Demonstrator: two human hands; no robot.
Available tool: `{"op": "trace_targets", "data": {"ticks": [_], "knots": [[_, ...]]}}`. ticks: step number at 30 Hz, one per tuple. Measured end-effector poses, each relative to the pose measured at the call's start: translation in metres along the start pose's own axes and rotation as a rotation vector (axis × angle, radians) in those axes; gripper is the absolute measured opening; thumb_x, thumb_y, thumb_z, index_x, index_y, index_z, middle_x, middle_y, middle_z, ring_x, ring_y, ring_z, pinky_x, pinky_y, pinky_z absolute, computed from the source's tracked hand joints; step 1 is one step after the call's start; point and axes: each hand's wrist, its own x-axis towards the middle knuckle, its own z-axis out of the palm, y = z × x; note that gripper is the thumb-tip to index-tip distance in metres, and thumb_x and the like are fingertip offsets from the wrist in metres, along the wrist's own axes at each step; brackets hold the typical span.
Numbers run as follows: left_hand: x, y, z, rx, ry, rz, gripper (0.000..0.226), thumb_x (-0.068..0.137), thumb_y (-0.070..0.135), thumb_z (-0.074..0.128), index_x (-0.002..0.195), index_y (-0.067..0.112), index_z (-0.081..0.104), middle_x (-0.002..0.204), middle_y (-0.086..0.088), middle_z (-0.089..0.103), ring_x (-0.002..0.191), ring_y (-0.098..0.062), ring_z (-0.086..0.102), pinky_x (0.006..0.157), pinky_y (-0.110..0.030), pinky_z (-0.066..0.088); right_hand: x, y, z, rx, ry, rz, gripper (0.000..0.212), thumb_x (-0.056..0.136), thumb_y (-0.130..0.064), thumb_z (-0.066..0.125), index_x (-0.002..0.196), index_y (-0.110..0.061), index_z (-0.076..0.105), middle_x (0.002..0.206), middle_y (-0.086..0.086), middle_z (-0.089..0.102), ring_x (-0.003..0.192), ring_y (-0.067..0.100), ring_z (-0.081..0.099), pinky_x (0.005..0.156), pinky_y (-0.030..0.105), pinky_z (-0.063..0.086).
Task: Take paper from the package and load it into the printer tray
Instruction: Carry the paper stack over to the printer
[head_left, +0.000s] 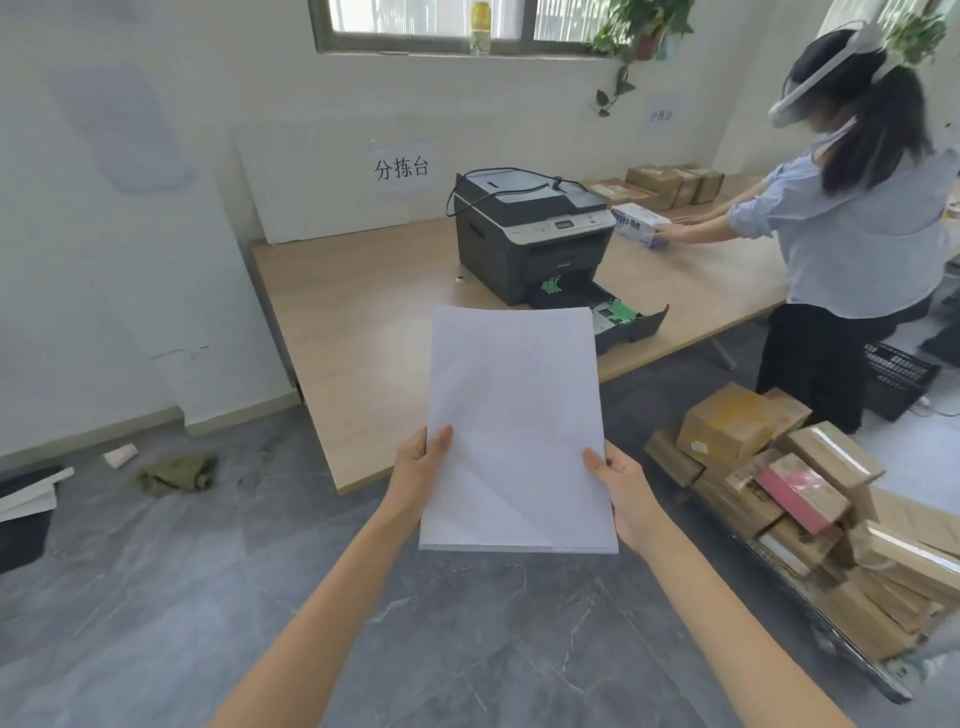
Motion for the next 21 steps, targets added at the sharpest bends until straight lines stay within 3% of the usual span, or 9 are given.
{"op": "trace_targets", "data": {"ticks": [5, 13, 19, 21], "knots": [[0.032, 0.001, 0.001, -0.020, 0.016, -0.029, 0.014, 0.096, 0.027, 0.050, 0.093, 0.022, 0.063, 0.094, -0.001, 0.070, 0.079, -0.017, 0.068, 0.065, -0.027, 0.057, 0.032, -0.007, 0.002, -0.034, 0.014, 0.010, 0.029, 0.095, -0.023, 0.049, 0.122, -0.014, 0.056, 0.124, 0.009, 0.064, 0.109, 0.031, 0.063, 0.093, 0.050, 0.051], [0.102, 0.003, 0.017, -0.016, 0.038, -0.046, 0.015, 0.096, 0.026, 0.050, 0.095, 0.021, 0.064, 0.092, 0.002, 0.070, 0.075, -0.010, 0.069, 0.060, -0.021, 0.056, 0.109, -0.015, -0.012, 0.000, -0.006, 0.020, 0.034, 0.096, -0.020, 0.047, 0.128, -0.010, 0.053, 0.126, 0.010, 0.063, 0.111, 0.033, 0.062, 0.093, 0.049, 0.051], [0.165, 0.014, 0.044, -0.019, 0.048, -0.079, 0.015, 0.096, 0.024, 0.050, 0.093, 0.022, 0.064, 0.098, -0.005, 0.071, 0.082, -0.019, 0.069, 0.075, -0.034, 0.059, 0.175, -0.033, -0.033, 0.019, 0.002, 0.042, 0.031, 0.097, -0.019, 0.046, 0.124, -0.008, 0.056, 0.124, 0.014, 0.064, 0.111, 0.037, 0.061, 0.094, 0.051, 0.050], [0.181, 0.015, 0.051, -0.035, 0.056, -0.088, 0.015, 0.097, 0.021, 0.050, 0.092, 0.019, 0.064, 0.094, -0.004, 0.071, 0.074, -0.014, 0.070, 0.068, -0.029, 0.060, 0.196, -0.037, -0.039, 0.020, 0.012, 0.053, 0.030, 0.096, -0.017, 0.047, 0.122, -0.005, 0.056, 0.124, 0.018, 0.063, 0.112, 0.039, 0.060, 0.096, 0.053, 0.048]]}}
